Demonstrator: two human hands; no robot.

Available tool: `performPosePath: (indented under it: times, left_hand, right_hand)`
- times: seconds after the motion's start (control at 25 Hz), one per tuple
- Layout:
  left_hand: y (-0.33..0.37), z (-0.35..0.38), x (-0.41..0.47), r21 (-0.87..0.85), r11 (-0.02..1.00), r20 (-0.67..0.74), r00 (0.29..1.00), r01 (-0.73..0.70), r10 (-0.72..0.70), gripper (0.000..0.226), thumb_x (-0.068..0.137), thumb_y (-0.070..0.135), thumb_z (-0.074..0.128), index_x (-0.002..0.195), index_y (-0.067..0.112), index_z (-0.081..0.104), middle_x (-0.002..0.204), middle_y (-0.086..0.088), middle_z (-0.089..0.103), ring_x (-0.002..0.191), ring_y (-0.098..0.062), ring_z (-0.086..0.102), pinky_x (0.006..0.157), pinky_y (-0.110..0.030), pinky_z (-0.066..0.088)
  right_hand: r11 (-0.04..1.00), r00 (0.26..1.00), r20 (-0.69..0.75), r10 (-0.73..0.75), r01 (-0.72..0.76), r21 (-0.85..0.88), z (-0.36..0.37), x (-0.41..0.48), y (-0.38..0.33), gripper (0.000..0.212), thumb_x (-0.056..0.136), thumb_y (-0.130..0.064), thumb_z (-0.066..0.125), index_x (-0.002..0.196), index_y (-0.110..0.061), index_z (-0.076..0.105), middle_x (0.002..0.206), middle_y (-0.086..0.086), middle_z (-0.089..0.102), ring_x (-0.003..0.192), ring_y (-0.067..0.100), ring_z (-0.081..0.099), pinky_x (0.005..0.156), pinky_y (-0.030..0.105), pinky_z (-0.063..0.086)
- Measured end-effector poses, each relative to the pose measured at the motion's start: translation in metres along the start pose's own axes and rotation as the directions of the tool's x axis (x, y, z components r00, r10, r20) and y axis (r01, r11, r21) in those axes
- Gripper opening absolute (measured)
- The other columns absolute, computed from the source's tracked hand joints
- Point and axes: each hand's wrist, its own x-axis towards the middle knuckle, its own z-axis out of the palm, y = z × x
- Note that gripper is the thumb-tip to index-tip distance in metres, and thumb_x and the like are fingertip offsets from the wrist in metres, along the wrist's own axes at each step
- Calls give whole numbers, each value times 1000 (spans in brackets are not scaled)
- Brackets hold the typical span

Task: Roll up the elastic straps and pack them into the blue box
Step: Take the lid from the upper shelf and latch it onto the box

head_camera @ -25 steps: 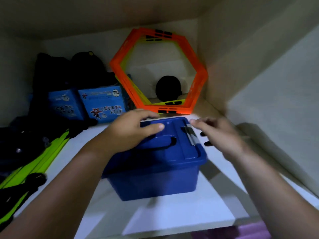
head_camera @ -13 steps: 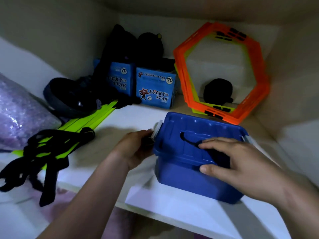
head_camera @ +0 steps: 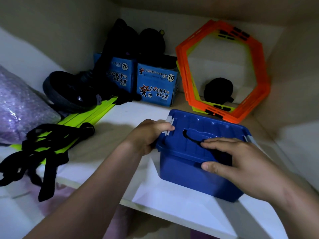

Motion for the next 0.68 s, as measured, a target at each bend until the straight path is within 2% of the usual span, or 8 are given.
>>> performPosePath:
  times: [0.16, 0.2, 0.28, 0.36, 0.4, 0.48, 0.6, 0.68]
  left_hand:
    - [4, -1, -3, 150, 987, -10, 998, -62, 64, 13, 88, 19, 70, 83, 7, 72, 83, -17, 69, 75, -29, 63, 62, -30, 46]
    - [7, -2, -5, 239, 965, -31, 992, -109, 120, 23, 87, 27, 72, 80, 5, 68, 81, -15, 65, 73, -26, 60, 63, -31, 45]
    - [12, -2, -13, 399, 893, -27, 971, -206, 236, 45, 82, 51, 73, 94, 8, 69, 94, -2, 69, 85, -17, 64, 77, -32, 48]
    - [15, 1, -27, 439, 862, 4, 960, -253, 280, 29, 82, 60, 70, 104, 41, 71, 109, 20, 72, 103, 0, 65, 94, -28, 47]
    - [16, 4, -37, 437, 856, 31, 956, -276, 293, 18, 83, 59, 71, 99, 54, 67, 105, 34, 70, 103, 14, 60, 94, -22, 46]
    - [8, 6, -55, 432, 830, 96, 933, -354, 348, 32, 74, 59, 79, 98, 63, 59, 94, 54, 60, 96, 31, 54, 86, -12, 45]
    - [-21, -1, -67, 420, 808, 94, 905, -414, 415, 85, 55, 65, 83, 133, 55, 51, 125, 42, 56, 112, 27, 52, 82, -3, 46]
    - [-37, -4, -65, 420, 805, 53, 897, -420, 440, 95, 58, 58, 89, 142, 49, 47, 137, 24, 56, 126, 8, 54, 93, -12, 48]
  right_hand:
    - [1000, 1000, -10, -13, 13, -7, 0, 0, -1, 59, 77, -64, 68, 133, -47, 58, 136, -36, 50, 134, -8, 41, 114, 27, 35]
    - [1000, 1000, -10, -18, 18, -10, 0, 1, -1, 59, 76, -65, 67, 132, -47, 58, 135, -36, 51, 133, -7, 42, 113, 28, 37]
    - [999, 999, -34, -34, 34, 16, -2, -1, -1, 62, 74, -71, 63, 130, -46, 59, 131, -36, 54, 129, -9, 46, 110, 26, 40]
    - [996, 987, -156, -31, 43, 75, -7, -7, 5, 63, 73, -72, 62, 129, -44, 61, 129, -34, 56, 125, -10, 49, 106, 22, 40]
    - [994, 969, -246, -6, 32, 104, -10, -12, 12, 63, 73, -71, 63, 129, -42, 61, 130, -32, 55, 125, -10, 49, 106, 20, 39]
    - [981, 921, -378, 100, -29, 189, -14, -27, 31, 69, 71, -71, 65, 132, -41, 59, 136, -30, 52, 126, -11, 47, 103, 17, 38]
    - [911, 898, -343, 276, -130, 392, -3, -51, 52, 89, 59, -84, 66, 139, -50, 47, 143, -34, 47, 130, -8, 46, 105, 25, 40]
    - [861, 897, -304, 320, -142, 487, 11, -61, 62, 99, 57, -79, 72, 145, -47, 42, 146, -33, 45, 132, -10, 47, 107, 26, 42]
